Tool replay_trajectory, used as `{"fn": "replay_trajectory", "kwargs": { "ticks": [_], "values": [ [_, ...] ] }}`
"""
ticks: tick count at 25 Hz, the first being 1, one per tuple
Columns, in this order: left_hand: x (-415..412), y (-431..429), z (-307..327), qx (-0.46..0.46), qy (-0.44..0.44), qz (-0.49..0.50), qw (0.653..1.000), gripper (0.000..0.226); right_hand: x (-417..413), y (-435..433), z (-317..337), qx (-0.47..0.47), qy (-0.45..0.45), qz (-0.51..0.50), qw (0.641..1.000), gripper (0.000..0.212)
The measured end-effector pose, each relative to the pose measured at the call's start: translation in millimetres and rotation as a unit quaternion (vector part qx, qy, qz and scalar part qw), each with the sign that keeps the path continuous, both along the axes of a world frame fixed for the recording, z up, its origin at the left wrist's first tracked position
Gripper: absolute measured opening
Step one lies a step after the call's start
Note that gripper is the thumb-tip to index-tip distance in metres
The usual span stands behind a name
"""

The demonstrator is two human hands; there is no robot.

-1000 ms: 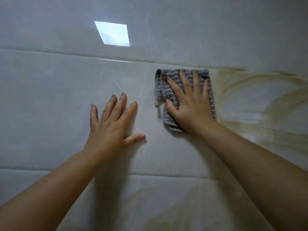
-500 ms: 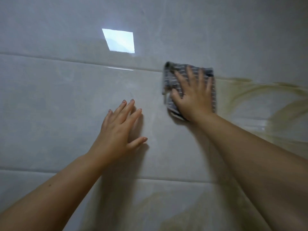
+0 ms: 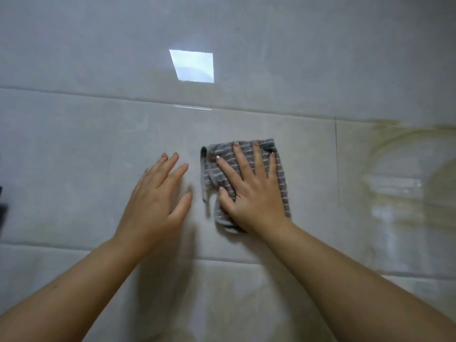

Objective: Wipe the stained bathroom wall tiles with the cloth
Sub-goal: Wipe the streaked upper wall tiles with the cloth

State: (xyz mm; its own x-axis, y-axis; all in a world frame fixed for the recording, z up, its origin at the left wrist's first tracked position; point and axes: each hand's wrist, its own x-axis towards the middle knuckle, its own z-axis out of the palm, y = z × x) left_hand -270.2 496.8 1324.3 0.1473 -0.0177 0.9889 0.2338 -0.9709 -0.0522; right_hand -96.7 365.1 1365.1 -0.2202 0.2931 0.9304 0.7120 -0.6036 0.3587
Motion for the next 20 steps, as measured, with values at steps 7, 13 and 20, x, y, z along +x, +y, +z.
{"fn": "replay_trajectory", "kwargs": {
  "ticks": [7,13,20],
  "values": [
    [-26.9,2.9,-19.2,0.016,0.003,-0.002,1.0,0.057,31.5,-38.6,15.2,0.195,0.188,-0.023,0.962,0.068],
    [-2.3,-0.2,-26.8,0.01,0.035,0.01,0.999,0.058,-28.1,26.6,-63.1,0.011,0.02,0.011,1.0,0.065],
    [26.7,-34.7,-40.3,0.024,0.081,0.078,0.993,0.064,82.9,-92.6,-61.6,0.072,0.036,-0.021,0.996,0.064]
  ]
}}
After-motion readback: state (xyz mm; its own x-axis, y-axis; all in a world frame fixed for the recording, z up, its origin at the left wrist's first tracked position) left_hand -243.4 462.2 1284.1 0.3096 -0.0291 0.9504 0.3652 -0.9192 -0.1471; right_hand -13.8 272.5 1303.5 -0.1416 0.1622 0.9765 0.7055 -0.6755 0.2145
